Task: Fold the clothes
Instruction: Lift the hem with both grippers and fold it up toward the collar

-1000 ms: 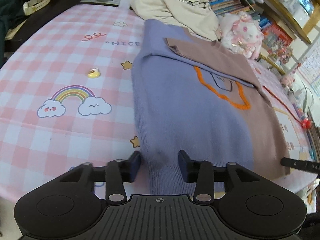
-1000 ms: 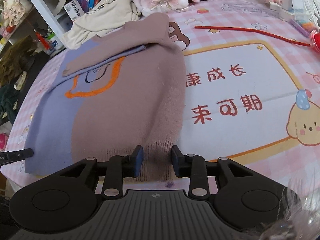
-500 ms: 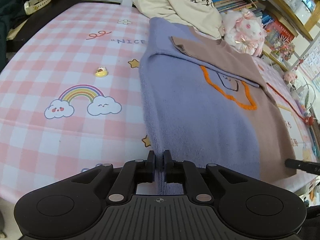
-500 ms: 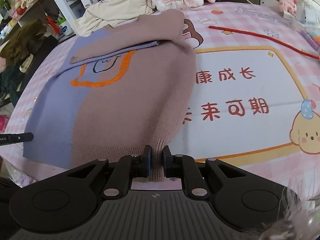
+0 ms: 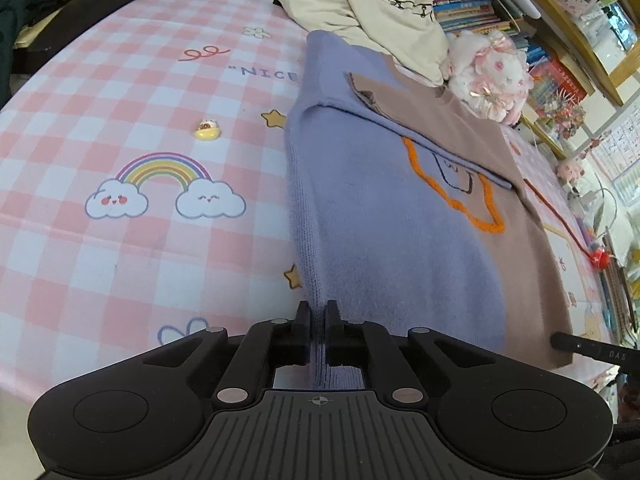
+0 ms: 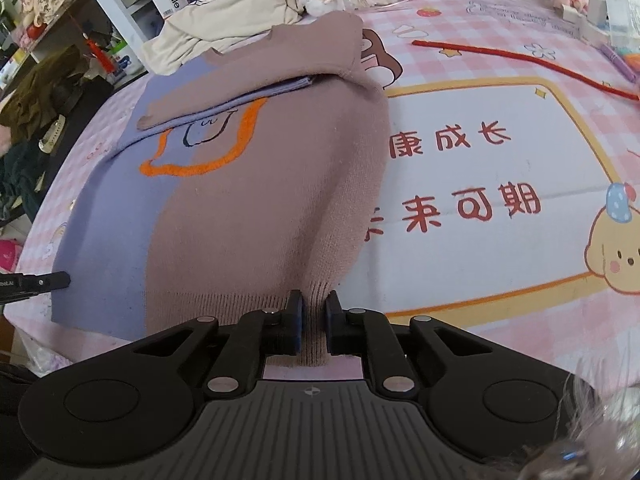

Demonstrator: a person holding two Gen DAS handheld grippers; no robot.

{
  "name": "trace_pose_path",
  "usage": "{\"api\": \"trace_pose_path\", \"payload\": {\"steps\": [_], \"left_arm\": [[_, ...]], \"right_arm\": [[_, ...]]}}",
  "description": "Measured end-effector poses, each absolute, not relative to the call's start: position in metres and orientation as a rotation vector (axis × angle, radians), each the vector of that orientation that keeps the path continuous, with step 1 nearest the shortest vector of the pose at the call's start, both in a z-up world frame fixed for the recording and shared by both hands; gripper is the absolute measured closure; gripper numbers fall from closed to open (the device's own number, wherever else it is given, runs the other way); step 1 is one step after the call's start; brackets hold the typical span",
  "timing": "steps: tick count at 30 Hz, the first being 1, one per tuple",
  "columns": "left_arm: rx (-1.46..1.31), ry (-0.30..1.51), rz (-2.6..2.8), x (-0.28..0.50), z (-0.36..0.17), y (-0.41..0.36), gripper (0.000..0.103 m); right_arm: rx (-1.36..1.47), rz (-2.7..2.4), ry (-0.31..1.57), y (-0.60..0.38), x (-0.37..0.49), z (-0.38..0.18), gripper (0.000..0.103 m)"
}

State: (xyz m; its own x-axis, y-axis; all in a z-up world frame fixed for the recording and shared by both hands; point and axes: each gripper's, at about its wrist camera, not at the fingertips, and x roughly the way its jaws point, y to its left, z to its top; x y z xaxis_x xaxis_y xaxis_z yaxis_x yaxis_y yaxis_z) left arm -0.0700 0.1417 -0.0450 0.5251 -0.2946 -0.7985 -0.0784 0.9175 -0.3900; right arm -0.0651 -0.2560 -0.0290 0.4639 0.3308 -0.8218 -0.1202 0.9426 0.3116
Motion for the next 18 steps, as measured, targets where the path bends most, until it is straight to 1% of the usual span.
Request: {"api": "trace_pose_path", "payload": {"steps": [8,13,15,18], "left_arm": [[-0.433,1.044,-0.238,-0.093,-0.039,0.149,0.099],[-0.536,1.020,-0.273,-0.096,-0.035,0.162,0.099],[-0.597,0.967,-0.283,-0.088,-0.028,0.166,0.099],[-0.700,0.848,-0.296,-0.069,-0.014,0.173,0.099]], "right_arm": [[0.300,0.322,1.111,-0.271,-0.086,-0.020,0.093],[0.379,0.338,1.139,-0.280,-0.096,-0.019,0.093],[0.460,0.363,1.123,-0.286,-0.093,-0.012,0.093],[0.646,0.430,1.021,-0.300,-0.080,0.006,0.093]]}}
